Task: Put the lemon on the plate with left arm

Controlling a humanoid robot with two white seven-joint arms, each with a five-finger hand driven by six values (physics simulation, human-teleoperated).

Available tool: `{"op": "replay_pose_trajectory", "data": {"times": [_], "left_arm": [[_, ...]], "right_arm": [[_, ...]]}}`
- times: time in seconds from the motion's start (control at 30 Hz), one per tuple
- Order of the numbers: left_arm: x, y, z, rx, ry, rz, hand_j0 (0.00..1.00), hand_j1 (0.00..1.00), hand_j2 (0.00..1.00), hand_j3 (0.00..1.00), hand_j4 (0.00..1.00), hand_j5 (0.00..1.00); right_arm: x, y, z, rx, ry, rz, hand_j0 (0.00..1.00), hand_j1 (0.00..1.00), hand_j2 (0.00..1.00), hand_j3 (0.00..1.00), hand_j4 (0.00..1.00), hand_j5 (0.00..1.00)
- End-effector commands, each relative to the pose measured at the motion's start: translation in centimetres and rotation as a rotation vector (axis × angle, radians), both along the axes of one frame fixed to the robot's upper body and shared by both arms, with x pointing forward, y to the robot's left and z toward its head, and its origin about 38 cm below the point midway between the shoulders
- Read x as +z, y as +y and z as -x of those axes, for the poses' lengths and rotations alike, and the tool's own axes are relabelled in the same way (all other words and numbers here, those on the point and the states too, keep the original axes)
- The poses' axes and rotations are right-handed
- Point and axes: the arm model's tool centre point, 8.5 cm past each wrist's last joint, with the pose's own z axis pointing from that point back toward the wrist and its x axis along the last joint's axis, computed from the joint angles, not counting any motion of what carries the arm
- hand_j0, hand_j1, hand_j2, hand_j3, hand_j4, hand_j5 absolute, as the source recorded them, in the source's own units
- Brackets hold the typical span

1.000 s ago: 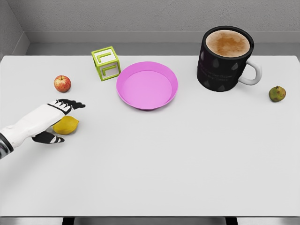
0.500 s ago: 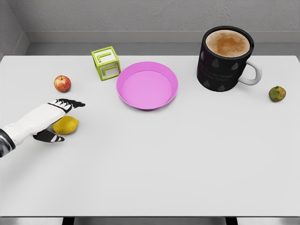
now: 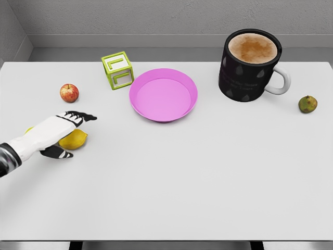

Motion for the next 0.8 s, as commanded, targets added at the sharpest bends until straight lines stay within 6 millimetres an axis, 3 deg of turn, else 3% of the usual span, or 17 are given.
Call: {"op": "replay_pose_trajectory", "data": {"times": [0.0,0.77], "left_arm": [[-0.03,0.02,0.01,-0.001,-0.002,-0.010,1.00,1.00,1.00,1.00,1.00,1.00],[-0.20,0.27,-0.08,0.041,0.037,0.029,1.00,1.00,1.00,1.00,1.00,1.00]], "right_arm": [[0.00,-0.01,0.01,0.001,0.000,0.000,1.00,1.00,1.00,1.00,1.00,1.00],[0.00,-0.01,0.01,0.001,0.000,0.000,1.00,1.00,1.00,1.00,1.00,1.00]]}}
